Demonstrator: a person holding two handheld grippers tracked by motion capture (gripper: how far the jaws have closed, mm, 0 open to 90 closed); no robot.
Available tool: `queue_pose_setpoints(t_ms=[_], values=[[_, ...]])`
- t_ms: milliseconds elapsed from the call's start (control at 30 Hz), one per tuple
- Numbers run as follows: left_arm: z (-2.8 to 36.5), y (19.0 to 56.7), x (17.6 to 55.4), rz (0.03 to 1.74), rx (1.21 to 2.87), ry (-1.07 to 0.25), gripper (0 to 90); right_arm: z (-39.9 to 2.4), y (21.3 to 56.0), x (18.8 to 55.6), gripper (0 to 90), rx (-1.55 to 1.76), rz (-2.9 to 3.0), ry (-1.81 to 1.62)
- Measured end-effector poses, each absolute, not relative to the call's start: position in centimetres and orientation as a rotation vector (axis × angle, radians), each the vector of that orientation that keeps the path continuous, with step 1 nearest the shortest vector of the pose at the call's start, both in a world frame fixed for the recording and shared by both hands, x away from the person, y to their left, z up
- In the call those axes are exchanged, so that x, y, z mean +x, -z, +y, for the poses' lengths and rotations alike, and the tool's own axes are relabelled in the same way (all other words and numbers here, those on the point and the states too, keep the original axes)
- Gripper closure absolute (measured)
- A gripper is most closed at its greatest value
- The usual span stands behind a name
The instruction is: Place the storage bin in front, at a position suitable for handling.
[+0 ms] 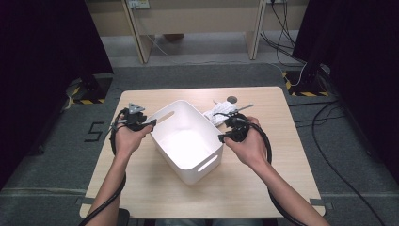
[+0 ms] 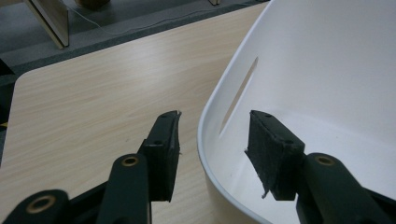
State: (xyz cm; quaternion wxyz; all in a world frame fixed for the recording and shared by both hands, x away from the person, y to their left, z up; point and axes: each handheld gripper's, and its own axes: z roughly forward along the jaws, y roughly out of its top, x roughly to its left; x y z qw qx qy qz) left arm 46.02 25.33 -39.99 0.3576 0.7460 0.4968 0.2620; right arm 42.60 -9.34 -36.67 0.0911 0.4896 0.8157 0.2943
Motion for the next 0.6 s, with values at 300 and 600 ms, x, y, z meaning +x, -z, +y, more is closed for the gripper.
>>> queue_pose_setpoints(t_ms=[300, 600], values=[[25.2, 40.7, 46.3, 1.258, 1.99, -0.654, 64.1, -8.3, 37.1, 42.7, 75.7, 1.361, 2.506, -0.815], [24.7, 40.0, 44.1, 1.243, 2.023, -0.605, 72.1, -9.4, 37.6, 44.5, 74.2, 1.365, 2.477, -0.793]])
